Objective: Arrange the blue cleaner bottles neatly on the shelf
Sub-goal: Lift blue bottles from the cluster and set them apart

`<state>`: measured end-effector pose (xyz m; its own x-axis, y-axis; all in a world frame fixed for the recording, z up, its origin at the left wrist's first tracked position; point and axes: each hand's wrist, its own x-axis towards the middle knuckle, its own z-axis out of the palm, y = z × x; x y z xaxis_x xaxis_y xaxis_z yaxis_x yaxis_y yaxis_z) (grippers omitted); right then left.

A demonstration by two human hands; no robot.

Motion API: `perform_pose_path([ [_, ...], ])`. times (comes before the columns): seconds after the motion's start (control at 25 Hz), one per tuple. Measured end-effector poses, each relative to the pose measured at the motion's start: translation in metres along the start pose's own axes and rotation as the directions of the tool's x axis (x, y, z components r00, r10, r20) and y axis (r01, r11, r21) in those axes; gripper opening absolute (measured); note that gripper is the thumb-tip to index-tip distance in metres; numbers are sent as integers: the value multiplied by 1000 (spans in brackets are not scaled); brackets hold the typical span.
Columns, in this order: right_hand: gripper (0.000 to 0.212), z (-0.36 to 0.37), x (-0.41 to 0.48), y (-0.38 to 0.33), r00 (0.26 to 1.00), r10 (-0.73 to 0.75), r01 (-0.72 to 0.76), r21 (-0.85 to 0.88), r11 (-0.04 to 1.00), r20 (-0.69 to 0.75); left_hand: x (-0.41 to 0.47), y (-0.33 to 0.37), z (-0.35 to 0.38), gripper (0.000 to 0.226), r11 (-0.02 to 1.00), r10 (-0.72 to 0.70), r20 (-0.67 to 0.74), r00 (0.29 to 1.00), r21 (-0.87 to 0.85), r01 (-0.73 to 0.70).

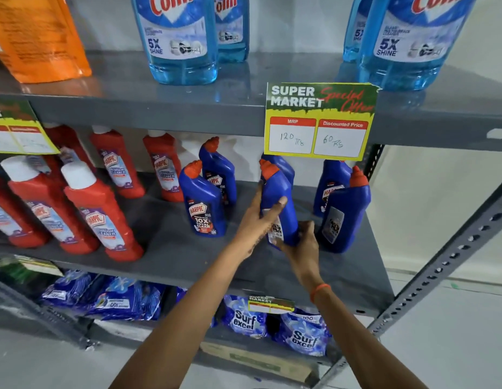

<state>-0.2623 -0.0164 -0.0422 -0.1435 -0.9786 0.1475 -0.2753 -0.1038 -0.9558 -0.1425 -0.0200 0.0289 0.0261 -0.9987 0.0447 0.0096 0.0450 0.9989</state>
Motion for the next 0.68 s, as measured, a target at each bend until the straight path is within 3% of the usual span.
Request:
perform_pose_path([
  [0.08, 49, 3, -8, -6, 1000, -27, 27, 8, 1000, -4, 1, 4, 9, 66, 1000, 2, -170, 985, -1, -2],
  [0.16, 49, 6, -13, -9, 996, -73, 74, -18, 997, 46, 5, 3, 8, 55, 1000, 16, -377, 926, 25, -7],
  [0.24, 54, 5, -14, -12, 990, -93, 100, -55, 993, 103, 10, 2, 0, 43, 998, 54, -433, 900, 39, -41],
  [0.4, 78, -7, 4, -4, 960, 24, -25, -1, 1000, 279, 15, 1, -18, 21, 993, 91, -288, 953, -43, -108],
  [0.48, 76, -12, 16, 0, 925, 85, -114, 55, 992, 369, 16, 0, -20, 20, 987, 100, -154, 983, -107, -118],
  [0.68, 67, -10, 18, 12, 945, 99, -123, 60, 991, 312, 16, -5, -26, 32, 990, 87, 92, 992, -114, -77],
])
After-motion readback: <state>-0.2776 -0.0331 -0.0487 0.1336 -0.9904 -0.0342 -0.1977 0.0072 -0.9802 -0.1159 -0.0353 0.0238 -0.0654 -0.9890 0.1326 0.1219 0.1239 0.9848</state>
